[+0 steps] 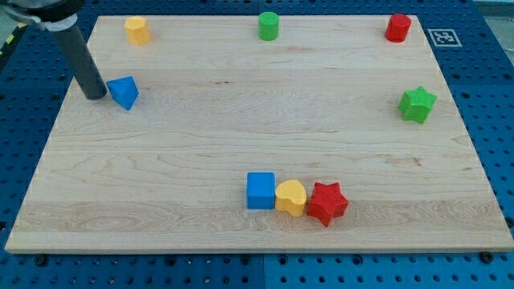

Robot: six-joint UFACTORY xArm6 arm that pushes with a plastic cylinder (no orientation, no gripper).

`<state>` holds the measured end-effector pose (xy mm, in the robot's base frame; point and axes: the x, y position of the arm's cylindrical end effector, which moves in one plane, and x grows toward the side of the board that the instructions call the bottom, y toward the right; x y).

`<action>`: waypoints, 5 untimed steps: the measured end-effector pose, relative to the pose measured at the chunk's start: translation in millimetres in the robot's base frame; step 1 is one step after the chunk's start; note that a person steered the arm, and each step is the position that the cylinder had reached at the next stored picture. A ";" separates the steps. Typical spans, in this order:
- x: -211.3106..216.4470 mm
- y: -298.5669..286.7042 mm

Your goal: Push the blue triangle towards the bottom

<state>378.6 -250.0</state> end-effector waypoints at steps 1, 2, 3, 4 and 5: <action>-5.8 16.9; -0.8 24.7; 11.7 38.1; 14.0 71.7; 22.8 106.7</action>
